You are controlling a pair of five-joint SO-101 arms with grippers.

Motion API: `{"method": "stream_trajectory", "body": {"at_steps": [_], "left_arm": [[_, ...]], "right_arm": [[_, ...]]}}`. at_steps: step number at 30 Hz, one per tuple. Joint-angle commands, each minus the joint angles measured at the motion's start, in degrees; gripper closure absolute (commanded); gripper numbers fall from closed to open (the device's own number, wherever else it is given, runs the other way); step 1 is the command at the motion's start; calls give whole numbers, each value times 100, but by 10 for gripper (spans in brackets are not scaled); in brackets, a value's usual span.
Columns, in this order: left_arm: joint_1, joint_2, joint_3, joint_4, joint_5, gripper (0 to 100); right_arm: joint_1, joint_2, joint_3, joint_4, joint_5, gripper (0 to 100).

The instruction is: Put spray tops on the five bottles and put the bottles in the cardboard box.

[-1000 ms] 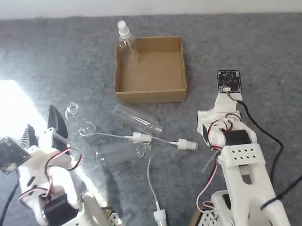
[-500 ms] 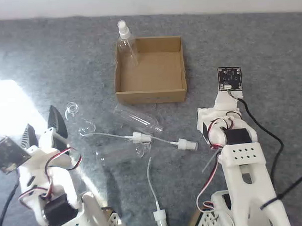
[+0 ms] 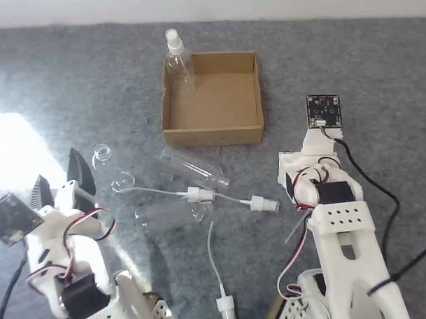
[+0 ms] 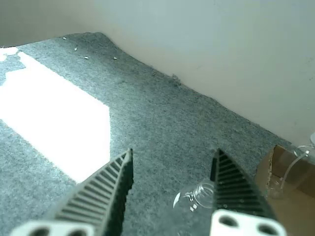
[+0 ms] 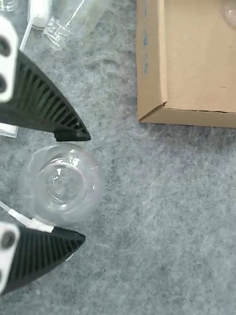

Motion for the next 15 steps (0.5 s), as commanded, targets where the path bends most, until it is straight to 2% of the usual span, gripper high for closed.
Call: {"method": "stream_trajectory", "body": {"at_steps": [1, 5, 15], "left_arm": [[-9, -26, -48, -141, 26, 760], [-9, -26, -48, -141, 26, 760], [-9, -26, -48, -141, 26, 760]], "right_arm": [[-13, -171, -360, 66, 53, 786], [-13, -268, -352, 66, 53, 858], [-330, -1912, -334, 1138, 70, 865]]}}
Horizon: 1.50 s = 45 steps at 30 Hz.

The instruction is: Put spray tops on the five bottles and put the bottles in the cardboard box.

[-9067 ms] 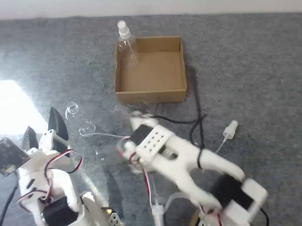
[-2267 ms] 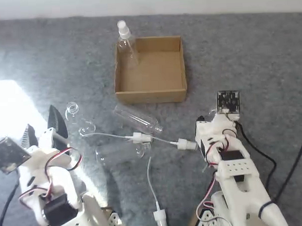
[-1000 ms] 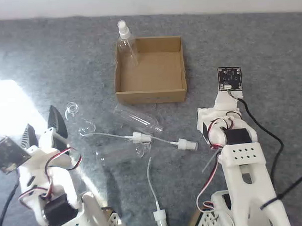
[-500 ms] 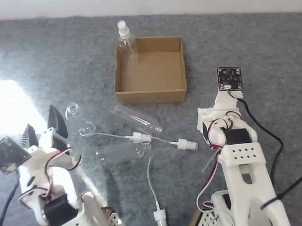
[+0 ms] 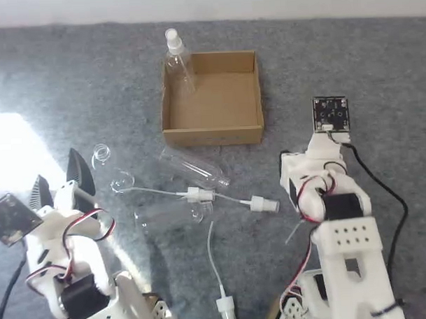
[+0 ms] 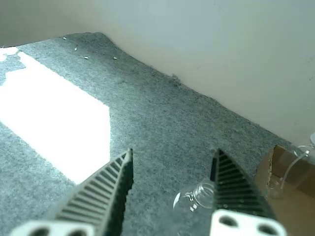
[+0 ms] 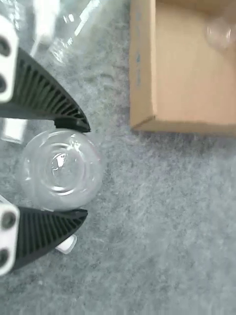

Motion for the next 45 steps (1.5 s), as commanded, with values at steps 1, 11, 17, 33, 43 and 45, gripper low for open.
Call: {"method": "stream_trajectory", "body": {"at_steps": [1, 11, 17, 33, 43, 45], "left_arm": [[-9, -26, -48, -141, 26, 760], [9, -26, -48, -141, 26, 760], [387, -26, -119, -141, -580, 760], [2936, 343, -1402, 1090, -2971, 786], [4158, 3420, -3741, 2321, -4026, 779], [4299, 3851, -4040, 2365, -4176, 774]], "right_arm": [[-374, -901, -334, 567, 70, 865], [-831, -1385, -334, 989, -220, 865], [-796, -1437, -176, 980, -765, 865], [303, -1437, -18, 945, -923, 865], [1341, -1437, -53, 778, -923, 865], [1543, -1446, -53, 769, -914, 865]]}}
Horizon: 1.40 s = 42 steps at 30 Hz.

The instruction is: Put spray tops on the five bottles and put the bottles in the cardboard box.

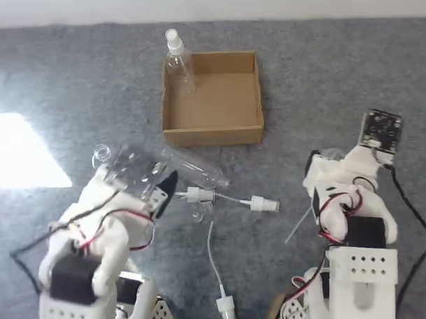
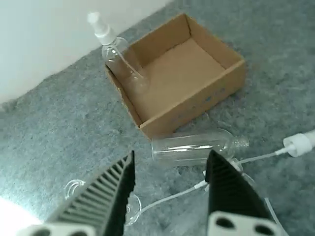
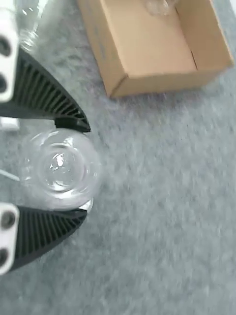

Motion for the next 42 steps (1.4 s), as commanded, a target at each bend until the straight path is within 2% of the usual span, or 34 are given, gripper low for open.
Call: {"method": "stream_trajectory", "body": {"at_steps": [1, 8, 23, 31, 42], "left_arm": [[281, 932, -778, 88, -343, 775], [888, 2347, -1235, 176, -1187, 776], [2426, 5240, -2457, 158, -1547, 778], [2804, 6743, -3125, 167, -2031, 779], [3200, 8009, -3899, 132, -2031, 779]], "right_arm": [[523, -180, -79, -154, -35, 865], [1209, -180, -79, -356, -35, 865], [1974, -180, -132, -514, -35, 865], [2185, -180, -132, -514, -35, 865], [2545, -180, -141, -514, -35, 865]]}}
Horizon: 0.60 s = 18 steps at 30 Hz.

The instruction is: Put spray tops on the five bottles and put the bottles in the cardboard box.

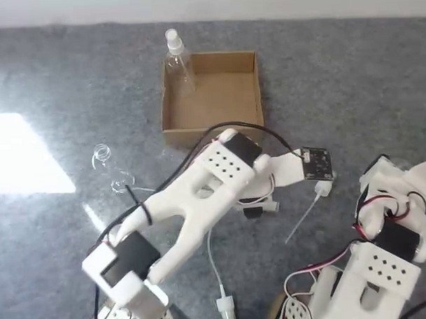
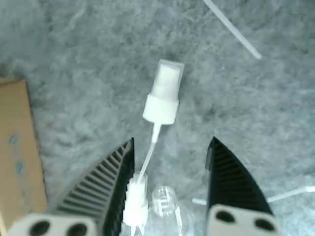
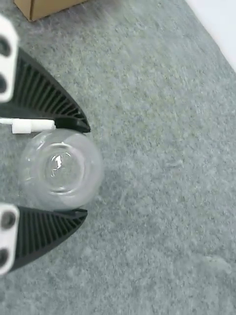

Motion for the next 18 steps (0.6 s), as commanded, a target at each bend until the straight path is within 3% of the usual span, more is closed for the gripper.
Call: {"method": "stream_trajectory", "body": {"at_steps": [1, 12, 18], "left_arm": [[97, 255, -497, -26, -44, 779], [88, 1846, -1525, -9, -53, 780], [88, 2409, -2018, 220, -53, 890]], "right_arm": [[136, -180, -141, -136, -26, 865], [136, -180, -141, -136, -26, 865], [136, -180, -141, -136, -26, 865]]}}
